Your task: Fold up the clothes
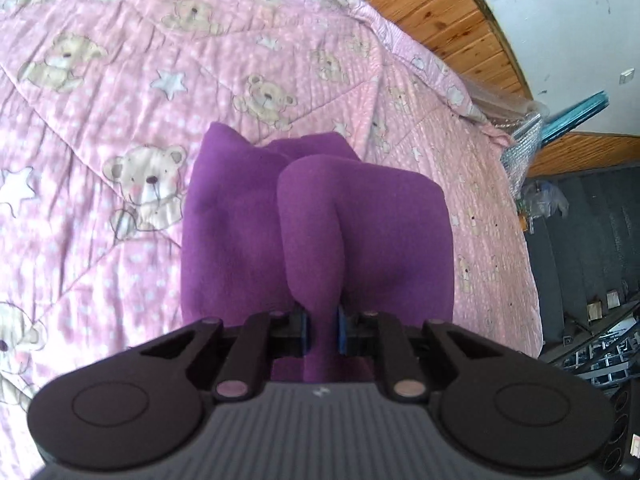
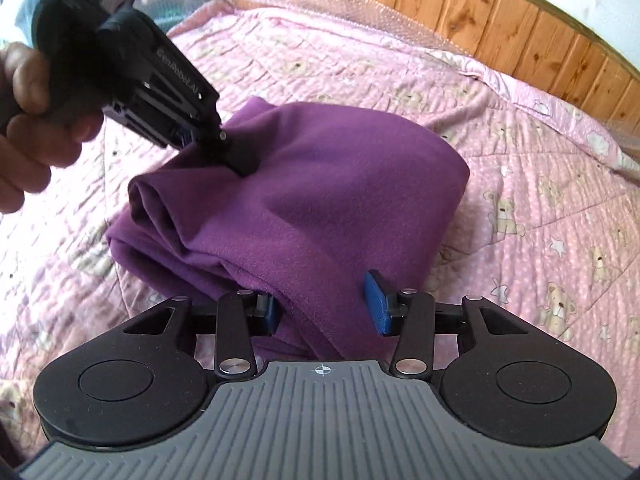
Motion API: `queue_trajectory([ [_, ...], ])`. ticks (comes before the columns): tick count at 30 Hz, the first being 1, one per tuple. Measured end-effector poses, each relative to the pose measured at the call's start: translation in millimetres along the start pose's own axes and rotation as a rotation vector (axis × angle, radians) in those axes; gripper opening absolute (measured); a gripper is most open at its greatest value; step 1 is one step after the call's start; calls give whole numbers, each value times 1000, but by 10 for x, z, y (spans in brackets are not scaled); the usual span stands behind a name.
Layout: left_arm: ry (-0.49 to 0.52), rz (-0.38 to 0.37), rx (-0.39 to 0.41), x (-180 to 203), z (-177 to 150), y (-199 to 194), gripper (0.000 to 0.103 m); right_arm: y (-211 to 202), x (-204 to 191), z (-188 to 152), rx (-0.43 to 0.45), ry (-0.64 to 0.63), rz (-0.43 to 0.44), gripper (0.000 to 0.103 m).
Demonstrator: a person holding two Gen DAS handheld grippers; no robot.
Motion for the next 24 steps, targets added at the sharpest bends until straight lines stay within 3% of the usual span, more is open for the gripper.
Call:
queue_trajectory([
  [4, 40, -5, 41, -2, -32, -140, 12, -46, -30, -30, -24, 37, 3, 47],
  [9, 2, 31, -19, -317, -246, 91, 14, -25, -101, -84, -55, 54, -2, 48],
  [15, -33, 5, 13, -353, -259, 15, 16, -48, -127, -155, -71, 79, -33, 59],
  [21, -59, -33, 27, -376, -248, -81, 15, -279, -22, -331, -31, 253, 50, 70],
  [24, -57, -49, 35, -302, -182, -80, 27, -451, 135, -459, 43, 417, 143, 75],
])
Point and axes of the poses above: each gripper's, at about its wrist camera, not at the fingertips, and y roughly the way its jaws point, x to its right, z to its top, the point moved 9 cm from there along y, roughly the way its jaws point, and after that the axes turned 13 degrees about -x, right-handed, at the moved point
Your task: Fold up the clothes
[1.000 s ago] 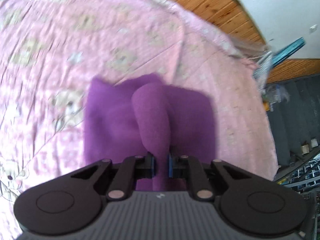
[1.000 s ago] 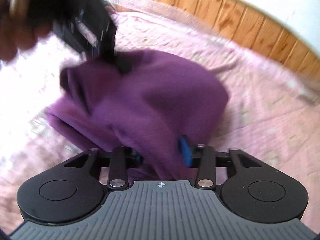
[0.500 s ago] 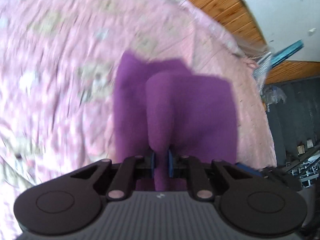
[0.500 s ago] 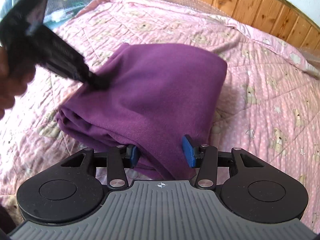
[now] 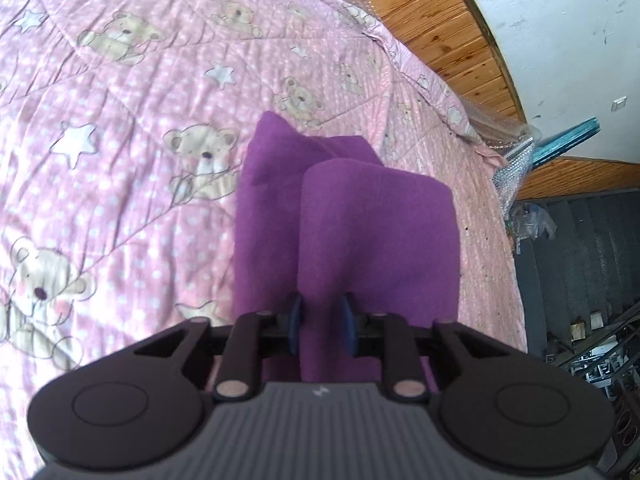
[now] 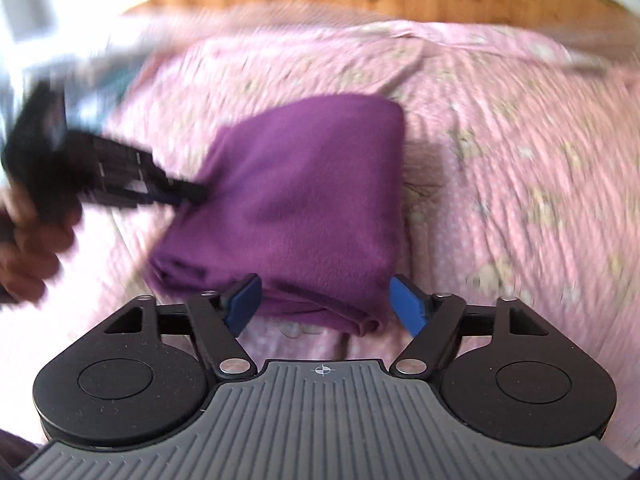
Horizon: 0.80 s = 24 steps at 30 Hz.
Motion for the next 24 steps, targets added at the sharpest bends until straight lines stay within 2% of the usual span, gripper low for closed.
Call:
queue_trajectory([
  [1, 2, 0, 3, 31, 28, 13, 31, -36, 79, 0, 14, 51, 27, 75],
  [4, 16, 20, 3, 129, 106, 106, 32, -28, 285, 30, 28, 174, 78, 75],
  [6, 44, 53, 20, 190, 135, 108, 12, 20, 378, 77, 31, 218, 86, 75],
  [8, 56, 66, 55, 239, 149, 4, 10, 61, 432, 139, 34, 235, 90, 75],
  [10, 39, 38, 107, 218, 127, -228, 10, 94, 469, 205, 38, 242, 95, 75],
  [13, -15, 138, 75, -115, 55, -173, 10, 251, 509, 265, 4, 254, 123, 75],
  [15, -44, 159, 69, -255, 48, -67, 10, 405, 535, 289, -33, 270, 156, 76],
  [18, -63, 165, 73, -231, 76, -28, 12, 580, 579, 335, -75, 295, 202, 77],
  [22, -49, 211, 93, -201, 63, -54, 18, 630, 553, 417, -84, 259, 224, 77],
  [23, -51, 237, 109, -196, 55, -83, 27, 641, 540, 436, -87, 246, 232, 77],
  [24, -55, 297, 131, -211, 31, -136, 38, 651, 521, 454, -90, 234, 243, 77],
])
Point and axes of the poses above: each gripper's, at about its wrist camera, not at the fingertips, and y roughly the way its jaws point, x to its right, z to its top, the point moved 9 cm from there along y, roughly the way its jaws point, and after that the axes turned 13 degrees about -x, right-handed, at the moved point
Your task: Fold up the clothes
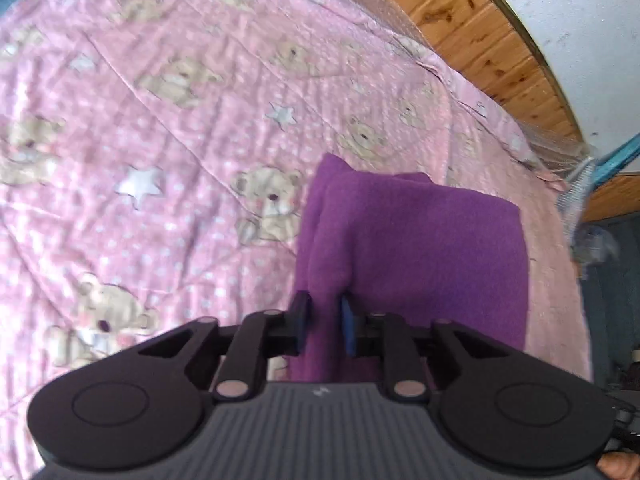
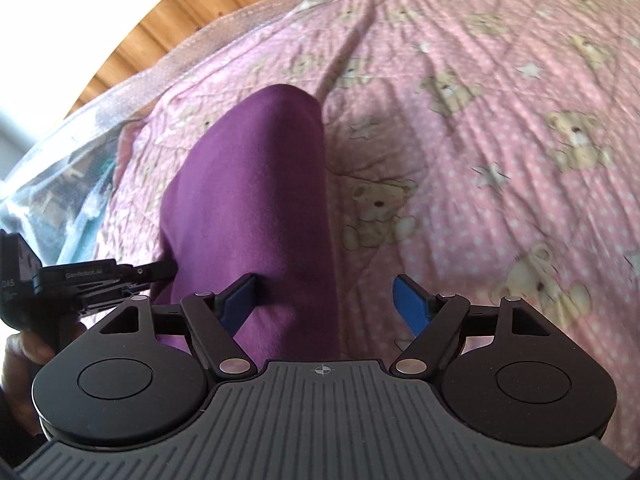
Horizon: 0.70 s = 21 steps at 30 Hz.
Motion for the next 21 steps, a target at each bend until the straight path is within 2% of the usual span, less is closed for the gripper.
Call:
queue_trajectory([
  [1, -4, 51, 21, -23, -16, -45, 49, 5, -10, 12, -6, -9, 10, 76],
  [4, -18, 55, 48, 46, -64, -69, 49, 45, -22, 85, -29, -28, 45, 76],
  [6, -22, 55, -7, 94, -103, 80, 49, 96, -22, 132, -51, -41, 67, 75],
  [7, -34, 48, -3, 101, -96, 92, 50, 131, -30, 152, -66, -44, 94, 73],
  [8, -45, 41, 1, 108, -89, 104, 50, 165, -37, 172, -81, -48, 120, 67],
  [9, -57, 34, 5, 115, -82, 116, 48, 200, -49, 191, -97, -52, 145, 60],
  [10, -69, 27, 8, 120, -77, 125, 35, 239, -80, 206, -113, -60, 165, 46],
  [12, -105, 18, 13, 114, -89, 115, 28, 311, -144, 240, -145, -79, 201, 42],
  [14, -142, 23, 28, 147, -109, 81, 19, 305, -207, 325, -175, -138, 197, 31],
  [17, -207, 6, 55, 312, -169, -24, 17, 60, -366, 666, -204, -339, 185, 28],
  [21, -292, -99, 99, 977, -305, -163, 18, -373, -503, 1455, -248, -680, 121, 28],
])
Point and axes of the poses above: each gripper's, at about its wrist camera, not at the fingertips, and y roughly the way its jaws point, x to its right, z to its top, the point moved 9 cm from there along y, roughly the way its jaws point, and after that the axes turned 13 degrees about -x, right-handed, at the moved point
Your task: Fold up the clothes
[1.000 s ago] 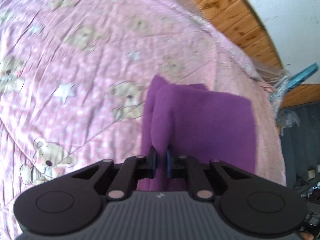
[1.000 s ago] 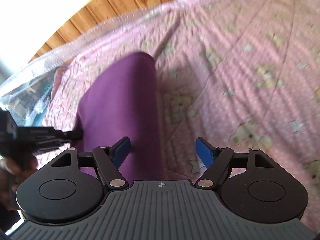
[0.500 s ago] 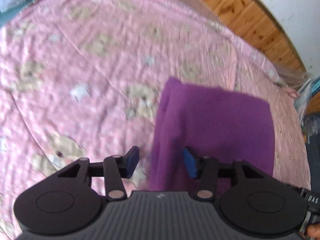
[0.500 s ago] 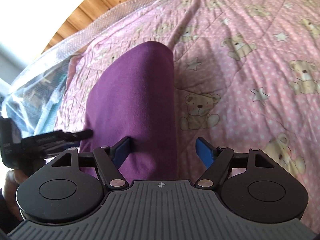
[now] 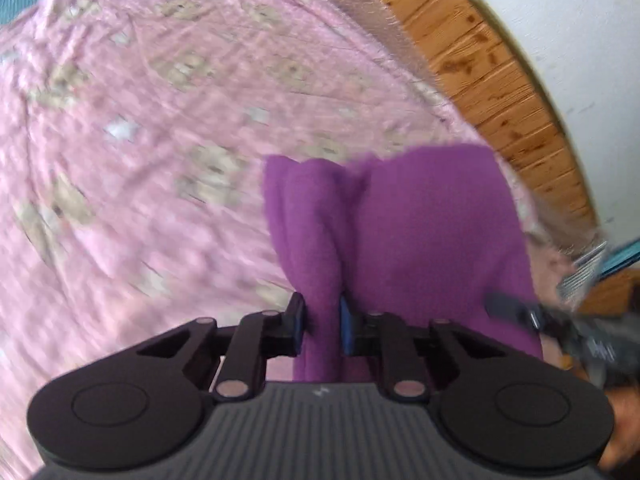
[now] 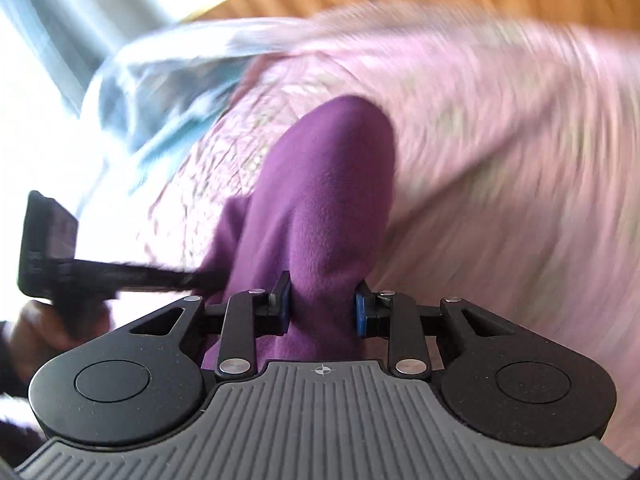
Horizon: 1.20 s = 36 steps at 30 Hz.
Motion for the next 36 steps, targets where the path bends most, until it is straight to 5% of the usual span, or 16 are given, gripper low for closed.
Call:
queue_trajectory([
  [3, 30, -9, -3, 478, -155, 252, 24, -181, 551, 510, -53, -41, -114, 42],
  [4, 35, -4, -16, 497, -174, 316, 22, -186, 790, 608, -45, 27, -169, 50],
  [6, 45, 4, -39, 523, -208, 428, 23, -285, 1216, 633, 11, 218, -288, 47],
  [7, 48, -10, -40, 477, -186, 391, 23, -395, 1296, 559, 74, 319, -280, 47],
  [12, 55, -109, -11, 430, 130, 234, 29, -613, 938, -418, 365, 720, 34, 52],
  [18, 54, -140, -58, 614, 639, 570, 50, -16, 394, -1272, 438, 1037, 375, 53],
  [25, 93, -91, -125, 628, 857, 945, 52, 338, 408, -1354, 475, 1146, 362, 54],
  [29, 120, -71, -141, 642, 859, 990, 40, 402, 585, -1347, 478, 1215, 343, 53],
  [36, 103, -90, -156, 559, 905, 967, 36, 406, 583, -1433, 498, 1298, 359, 61],
])
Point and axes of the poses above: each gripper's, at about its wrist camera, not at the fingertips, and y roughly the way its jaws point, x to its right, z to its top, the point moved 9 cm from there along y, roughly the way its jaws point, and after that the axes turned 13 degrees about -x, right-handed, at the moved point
